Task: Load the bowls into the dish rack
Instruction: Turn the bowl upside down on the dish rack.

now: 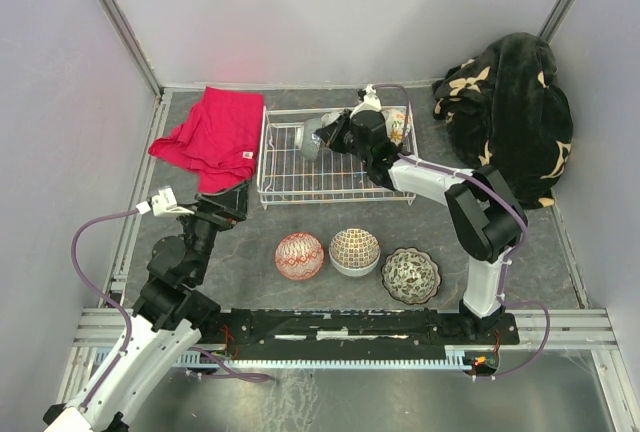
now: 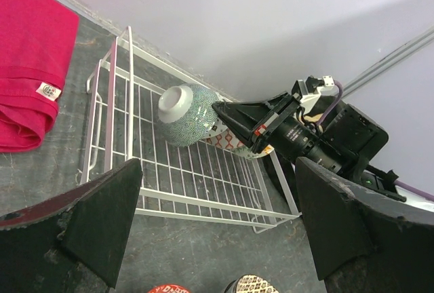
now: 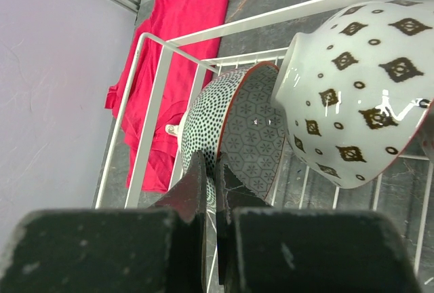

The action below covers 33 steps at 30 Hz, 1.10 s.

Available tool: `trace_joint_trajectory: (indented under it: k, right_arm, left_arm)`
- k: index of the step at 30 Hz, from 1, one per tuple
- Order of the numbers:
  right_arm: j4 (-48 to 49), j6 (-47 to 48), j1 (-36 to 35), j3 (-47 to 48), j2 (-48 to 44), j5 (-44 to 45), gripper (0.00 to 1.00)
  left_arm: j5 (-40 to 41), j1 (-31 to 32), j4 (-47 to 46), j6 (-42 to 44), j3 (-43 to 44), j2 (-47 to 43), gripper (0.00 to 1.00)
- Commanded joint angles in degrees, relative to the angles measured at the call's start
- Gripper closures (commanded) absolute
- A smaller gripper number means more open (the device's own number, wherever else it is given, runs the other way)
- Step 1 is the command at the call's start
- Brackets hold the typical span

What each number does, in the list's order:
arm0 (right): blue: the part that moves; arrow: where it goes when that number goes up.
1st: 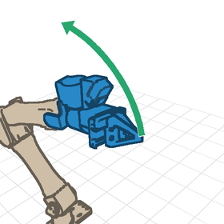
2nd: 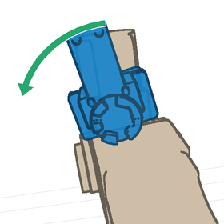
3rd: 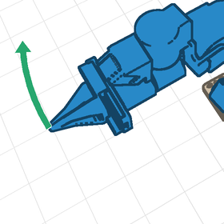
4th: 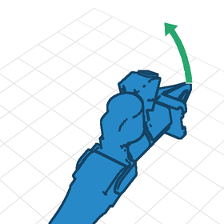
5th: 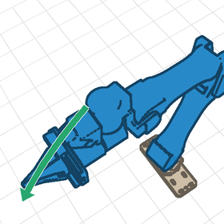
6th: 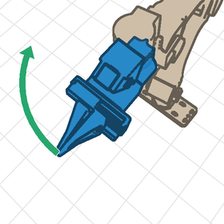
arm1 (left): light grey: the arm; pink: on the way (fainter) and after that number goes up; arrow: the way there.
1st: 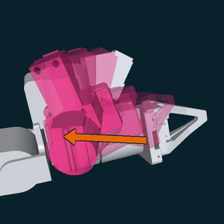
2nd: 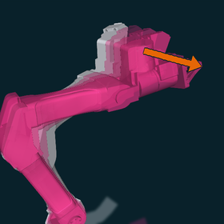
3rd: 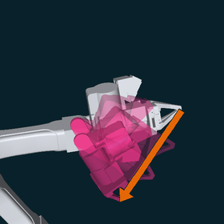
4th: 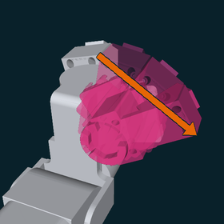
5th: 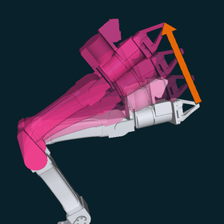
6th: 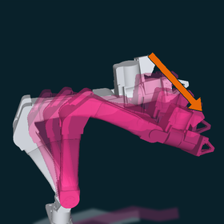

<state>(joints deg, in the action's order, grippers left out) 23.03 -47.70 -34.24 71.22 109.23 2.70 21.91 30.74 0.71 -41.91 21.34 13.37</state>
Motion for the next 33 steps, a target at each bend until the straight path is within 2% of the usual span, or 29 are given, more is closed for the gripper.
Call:
trace_joint_trajectory:
  k: [1, 17, 33]
  right_arm:
    - [-8.7, 4.5, 2.6, -0.2, -1.3, 6.8, 0.98]
    - [-15.4, 5.2, 3.4, 5.4, 0.3, 7.5, 0.88]
    - [-13.9, 5.4, 3.5, 4.0, -2.8, 4.9, 0.82]
  left_arm:
    - [-0.6, 0.2, -2.6, 1.7, 0.0, 0.5, 0.00]
    - [-0.7, 0.1, -2.8, 1.7, 0.0, 1.0, 0.00]
    - [-0.8, 0.1, -2.8, 1.7, 0.1, 0.8, 0.00]
